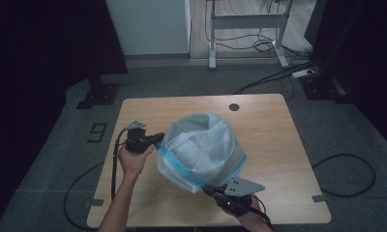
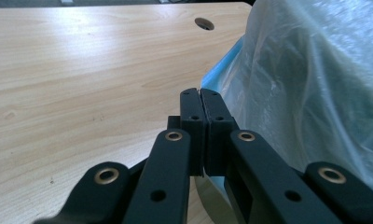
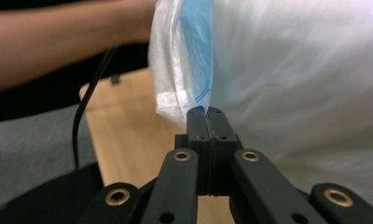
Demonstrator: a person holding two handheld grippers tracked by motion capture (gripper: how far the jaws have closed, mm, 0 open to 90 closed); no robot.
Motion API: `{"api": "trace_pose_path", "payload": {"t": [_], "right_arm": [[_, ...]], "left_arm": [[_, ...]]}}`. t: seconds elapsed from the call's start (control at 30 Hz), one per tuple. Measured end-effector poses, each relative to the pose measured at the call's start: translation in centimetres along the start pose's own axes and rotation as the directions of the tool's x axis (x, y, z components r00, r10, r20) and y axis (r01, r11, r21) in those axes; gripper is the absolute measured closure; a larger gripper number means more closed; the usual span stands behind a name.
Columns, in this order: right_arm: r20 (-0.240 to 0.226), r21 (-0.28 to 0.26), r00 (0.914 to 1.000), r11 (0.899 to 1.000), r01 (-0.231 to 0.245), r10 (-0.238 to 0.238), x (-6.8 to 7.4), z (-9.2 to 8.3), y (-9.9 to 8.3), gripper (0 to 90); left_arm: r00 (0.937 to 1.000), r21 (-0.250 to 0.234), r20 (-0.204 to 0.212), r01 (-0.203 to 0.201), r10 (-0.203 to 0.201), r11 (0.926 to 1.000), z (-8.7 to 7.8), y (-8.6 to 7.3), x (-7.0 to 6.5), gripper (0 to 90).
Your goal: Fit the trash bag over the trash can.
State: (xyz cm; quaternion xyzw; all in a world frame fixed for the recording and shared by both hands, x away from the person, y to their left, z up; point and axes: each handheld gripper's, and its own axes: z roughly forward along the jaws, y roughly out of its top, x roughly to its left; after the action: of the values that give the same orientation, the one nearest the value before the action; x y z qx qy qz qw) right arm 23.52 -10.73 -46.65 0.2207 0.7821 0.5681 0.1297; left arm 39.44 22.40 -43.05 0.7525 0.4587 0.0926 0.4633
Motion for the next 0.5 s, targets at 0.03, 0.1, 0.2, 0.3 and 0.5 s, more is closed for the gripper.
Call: {"api": "trace_pose_path", "payload": {"t": [0.03, 0.1, 0.2, 0.3, 0.5], "right_arm": [[0.000, 0.017, 1.0000, 1.000, 0.002, -0.002, 0.0, 0.4, -0.5, 89.2], [0.008, 0.050, 1.0000, 0.999, 0.001, -0.001, -0.2, 1.0, -1.5, 89.2], [0.027, 0.091, 0.9994, 0.996, -0.022, 0.019, -1.2, 1.8, -2.9, 89.2], [0.040, 0.117, 0.9985, 0.992, -0.041, 0.037, -2.1, 2.1, -4.1, 89.1], [0.054, 0.019, 0.9980, 0.999, -0.033, 0.032, -1.5, -0.2, -3.3, 62.8]], "left_arm": [[1.0000, 0.000, 0.000, 0.000, 0.000, 1.0000, 0.0, 0.0, 0.0, 88.6], [1.0000, 0.007, 0.001, 0.002, -0.002, 1.0000, 0.1, -0.1, 0.1, 88.8], [1.0000, 0.015, 0.002, 0.002, -0.002, 0.9999, 0.2, -0.3, 0.1, 88.9], [1.0000, 0.018, 0.004, 0.001, -0.001, 0.9998, 0.4, -0.4, 0.1, 88.9], [1.0000, 0.017, 0.005, 0.003, -0.003, 0.9999, 0.4, -0.5, 0.2, 88.9]]}}
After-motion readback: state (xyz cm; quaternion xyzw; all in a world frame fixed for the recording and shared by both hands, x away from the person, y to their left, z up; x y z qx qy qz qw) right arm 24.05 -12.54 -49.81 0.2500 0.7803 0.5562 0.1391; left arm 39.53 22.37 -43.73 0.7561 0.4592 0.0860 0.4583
